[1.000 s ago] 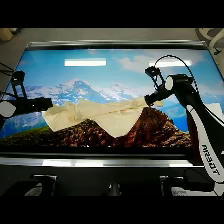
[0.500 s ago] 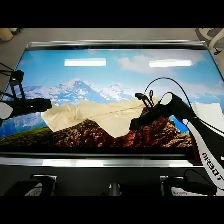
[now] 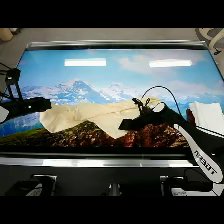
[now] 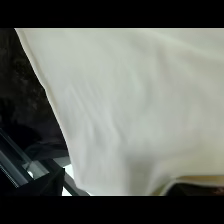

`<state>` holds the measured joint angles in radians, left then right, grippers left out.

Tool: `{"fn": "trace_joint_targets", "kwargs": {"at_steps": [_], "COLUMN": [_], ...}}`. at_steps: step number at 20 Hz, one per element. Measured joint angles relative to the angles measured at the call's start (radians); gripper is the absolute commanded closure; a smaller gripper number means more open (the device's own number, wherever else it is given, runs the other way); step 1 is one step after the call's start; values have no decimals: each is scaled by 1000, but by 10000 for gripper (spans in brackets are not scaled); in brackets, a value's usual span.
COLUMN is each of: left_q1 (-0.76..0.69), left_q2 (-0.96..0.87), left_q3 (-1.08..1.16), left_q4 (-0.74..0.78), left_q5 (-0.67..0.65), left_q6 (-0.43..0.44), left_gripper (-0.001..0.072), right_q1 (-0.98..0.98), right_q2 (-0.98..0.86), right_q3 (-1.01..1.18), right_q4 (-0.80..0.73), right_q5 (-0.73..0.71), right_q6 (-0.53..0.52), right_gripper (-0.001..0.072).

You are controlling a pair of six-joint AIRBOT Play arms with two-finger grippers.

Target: Fold the shirts.

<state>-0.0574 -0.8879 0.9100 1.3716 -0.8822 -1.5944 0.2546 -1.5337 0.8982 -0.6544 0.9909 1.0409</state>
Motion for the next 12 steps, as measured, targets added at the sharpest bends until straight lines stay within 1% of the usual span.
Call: {"fn": "trace_joint_targets", "kwargs": {"at_steps": [1,2,4,7,8,10,12], "left_q1": [-8,-16,-22,-26,-26,-26,-18], "left_q2": [2,3,6,20,31,60,95], "left_q3": [0,0,2,58,103,226,401], "left_q4": [-1,-2,-3,0,0,3,18], "left_q5": [1,2,4,-2,-5,-11,-11], "left_q6": [0,0,0,2,18,58,87], "left_gripper": [677,677,677,677,676,676,677], "right_q1": [19,33,40,7,-16,-79,-155], "right_q2": [-3,-9,-4,63,105,233,386], "right_q3": [-1,-1,15,106,154,294,455], "right_q4": [8,8,31,34,23,-39,-144], "right_q5": [-35,-71,-111,-78,-50,10,26], "right_q6": [5,14,6,-101,-138,-195,-222], "right_gripper": [518,692,693,694,694,693,693]}}
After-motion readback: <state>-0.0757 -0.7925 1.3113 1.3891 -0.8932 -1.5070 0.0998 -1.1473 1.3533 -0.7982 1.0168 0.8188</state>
